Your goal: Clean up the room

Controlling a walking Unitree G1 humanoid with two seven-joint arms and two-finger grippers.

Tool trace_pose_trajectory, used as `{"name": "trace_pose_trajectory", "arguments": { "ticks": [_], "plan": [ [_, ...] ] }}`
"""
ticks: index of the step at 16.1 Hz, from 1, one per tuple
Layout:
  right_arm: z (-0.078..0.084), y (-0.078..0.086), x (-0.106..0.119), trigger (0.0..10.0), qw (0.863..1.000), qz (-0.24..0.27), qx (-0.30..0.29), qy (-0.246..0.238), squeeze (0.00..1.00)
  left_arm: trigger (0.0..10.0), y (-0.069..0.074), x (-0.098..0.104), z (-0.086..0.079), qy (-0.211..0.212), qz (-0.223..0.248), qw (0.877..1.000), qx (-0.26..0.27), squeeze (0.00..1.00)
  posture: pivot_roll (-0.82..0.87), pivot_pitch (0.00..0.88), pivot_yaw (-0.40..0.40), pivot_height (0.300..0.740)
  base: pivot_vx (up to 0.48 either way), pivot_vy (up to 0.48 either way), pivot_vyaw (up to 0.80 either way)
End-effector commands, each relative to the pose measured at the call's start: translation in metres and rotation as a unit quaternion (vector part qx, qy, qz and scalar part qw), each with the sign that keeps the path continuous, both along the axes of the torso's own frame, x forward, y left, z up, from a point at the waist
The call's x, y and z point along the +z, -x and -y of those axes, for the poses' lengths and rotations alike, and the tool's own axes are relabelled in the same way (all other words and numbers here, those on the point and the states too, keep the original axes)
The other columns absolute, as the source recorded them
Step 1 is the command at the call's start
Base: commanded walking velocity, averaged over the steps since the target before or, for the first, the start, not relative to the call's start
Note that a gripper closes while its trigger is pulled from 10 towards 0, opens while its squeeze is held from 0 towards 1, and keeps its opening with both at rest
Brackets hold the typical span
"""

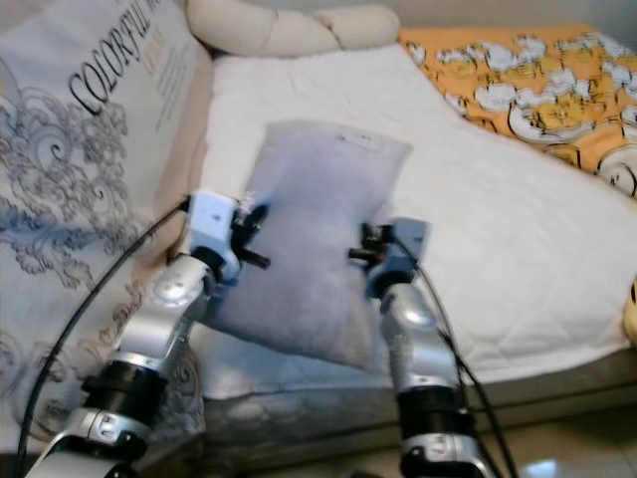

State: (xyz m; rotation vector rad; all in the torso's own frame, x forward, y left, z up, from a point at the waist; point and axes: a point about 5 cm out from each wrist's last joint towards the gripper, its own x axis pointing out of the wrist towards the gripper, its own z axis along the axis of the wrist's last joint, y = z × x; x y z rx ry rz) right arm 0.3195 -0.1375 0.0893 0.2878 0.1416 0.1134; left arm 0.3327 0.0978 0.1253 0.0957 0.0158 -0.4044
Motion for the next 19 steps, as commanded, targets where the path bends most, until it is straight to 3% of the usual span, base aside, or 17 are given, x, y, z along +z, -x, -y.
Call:
{"name": "trace_pose_trajectory", "arguments": {
  "ticks": [1, 6, 8, 9, 12, 14, 16, 19],
  "plan": [
    [-0.005, -0.003, 0.008, 10.0, 1.0, 0.014, 0.001, -0.004, 0.0, 10.0, -0.006, 0.013, -0.014, 0.0, 0.03, 0.999, 0.025, 0.0, 0.02, 0.0, 0.006, 0.74, 0.296, 0.0, 0.0],
    [0.003, -0.005, 0.008, 10.0, 1.0, 0.013, -0.008, 0.0, 0.0, 10.0, -0.007, 0.014, -0.014, 0.005, 0.037, 0.999, 0.033, 0.0, 0.01, 0.0, 0.01, 0.74, 0.179, 0.0, 0.0],
    [0.005, -0.005, 0.008, 10.0, 1.0, 0.018, 0.012, 0.006, 0.0, 10.0, -0.009, 0.013, -0.016, -0.012, 0.034, 0.999, 0.039, 0.0, 0.01, 0.0, 0.012, 0.74, 0.0, 0.0, 0.0],
    [0.006, -0.005, 0.008, 10.0, 1.0, 0.02, 0.016, 0.006, 1.0, 10.0, -0.01, 0.012, -0.018, -0.023, 0.034, 0.998, 0.044, 0.0, 0.01, 0.0, 0.011, 0.74, 0.0, 0.0, 0.0],
    [0.019, -0.002, -0.003, 10.0, 0.999, -0.017, 0.01, 0.027, 1.0, 10.0, -0.016, 0.01, -0.024, -0.068, 0.035, 0.995, 0.063, 0.0, 0.01, 0.0, 0.008, 0.74, 0.0, 0.0, 0.0],
    [0.036, 0.001, -0.004, 10.0, 0.999, -0.02, 0.026, 0.024, 1.0, 10.0, -0.024, 0.015, -0.036, -0.124, 0.056, 0.987, 0.087, 0.0, 0.02, 0.0, 0.004, 0.74, 0.0, 0.0, 0.0],
    [0.04, 0.005, 0.002, 10.0, 0.995, -0.006, 0.086, 0.047, 1.0, 10.0, -0.032, 0.024, -0.048, -0.14, 0.069, 0.982, 0.108, 0.0, 0.02, 0.0, 0.007, 0.74, 0.0, 0.0, 0.0],
    [0.045, 0.016, 0.013, 10.0, 0.975, 0.014, 0.203, 0.092, 1.0, 10.0, -0.041, 0.044, -0.056, -0.214, 0.097, 0.967, 0.1, 0.0, 0.02, 0.0, 0.014, 0.74, 0.0, 0.0, 0.0]
  ]
}}
